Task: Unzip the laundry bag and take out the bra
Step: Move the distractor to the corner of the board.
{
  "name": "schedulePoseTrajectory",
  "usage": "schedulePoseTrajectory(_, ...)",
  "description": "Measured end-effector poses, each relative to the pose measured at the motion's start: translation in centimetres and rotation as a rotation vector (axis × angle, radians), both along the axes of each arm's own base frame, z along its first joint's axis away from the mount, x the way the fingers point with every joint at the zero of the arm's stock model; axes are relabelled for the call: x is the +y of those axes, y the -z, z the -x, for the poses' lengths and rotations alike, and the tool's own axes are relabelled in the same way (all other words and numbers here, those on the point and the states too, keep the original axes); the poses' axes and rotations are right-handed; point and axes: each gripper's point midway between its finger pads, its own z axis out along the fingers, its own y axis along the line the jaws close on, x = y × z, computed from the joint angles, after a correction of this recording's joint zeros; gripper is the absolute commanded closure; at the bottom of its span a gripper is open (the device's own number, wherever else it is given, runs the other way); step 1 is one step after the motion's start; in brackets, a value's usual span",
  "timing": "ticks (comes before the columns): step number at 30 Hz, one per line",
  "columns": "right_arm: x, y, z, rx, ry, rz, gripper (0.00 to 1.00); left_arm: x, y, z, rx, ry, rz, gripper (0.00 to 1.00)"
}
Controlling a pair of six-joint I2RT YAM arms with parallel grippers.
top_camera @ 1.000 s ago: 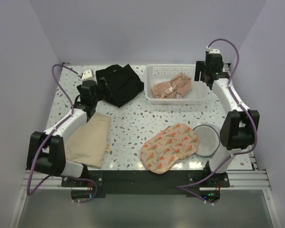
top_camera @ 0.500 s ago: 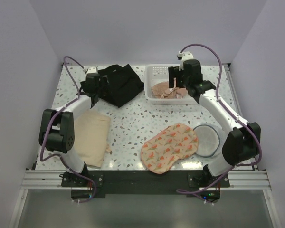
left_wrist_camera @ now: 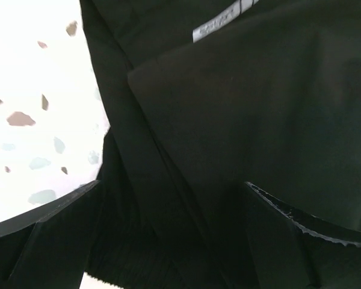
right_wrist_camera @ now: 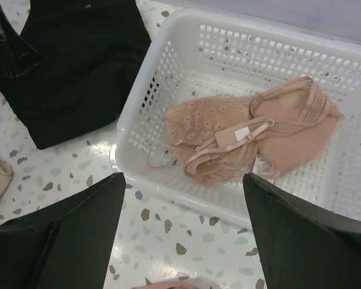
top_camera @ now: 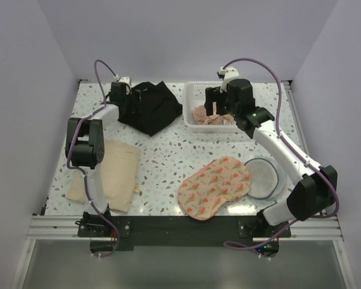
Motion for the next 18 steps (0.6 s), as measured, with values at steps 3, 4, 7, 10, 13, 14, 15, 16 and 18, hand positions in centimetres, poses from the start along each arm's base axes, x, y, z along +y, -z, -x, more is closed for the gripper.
schedulePoseTrajectory(3, 0.3, 0.6, 0.7, 0.013, -0.010, 0.009, 0.16, 0.0, 1.8, 0.5, 0.046, 0.007, 0.006, 0.02)
schedulePoseTrajectory(4, 0.4, 0.8, 1.0, 0.016, -0.011, 0.012, 0.16, 0.0, 2.1, 0.5, 0.051, 0.007, 0.007, 0.02)
schedulePoseTrajectory(7, 0.6, 1.3, 1.3, 0.024, -0.013, 0.021, 0.16, 0.1, 2.3, 0.5, 0.056, 0.006, 0.008, 0.03)
schedulePoseTrajectory(10, 0.7, 1.8, 1.5, 0.035, -0.018, 0.026, 0.16, 0.1, 2.7, 0.5, 0.062, 0.003, 0.006, 0.07)
schedulePoseTrajectory(13, 0.7, 2.3, 1.8, 0.046, -0.017, 0.025, 0.16, 0.2, 3.6, 0.4, 0.078, -0.009, 0.011, 0.22)
schedulePoseTrajectory(14, 0.8, 2.4, 2.0, 0.049, -0.018, 0.024, 0.16, 0.1, 3.7, 0.3, 0.080, -0.014, 0.017, 0.27)
schedulePoseTrajectory(15, 0.8, 2.4, 2.1, 0.050, -0.018, 0.023, 0.16, 0.1, 3.7, 0.2, 0.079, -0.019, 0.021, 0.40)
schedulePoseTrajectory(16, 0.7, 2.5, 2.2, 0.051, -0.018, 0.023, 0.16, 0.1, 3.6, 0.1, 0.077, -0.026, 0.022, 0.47)
schedulePoseTrajectory(18, 0.6, 2.5, 2.3, 0.051, -0.017, 0.021, 0.16, 0.3, 3.5, 0.0, 0.075, -0.049, 0.023, 0.76)
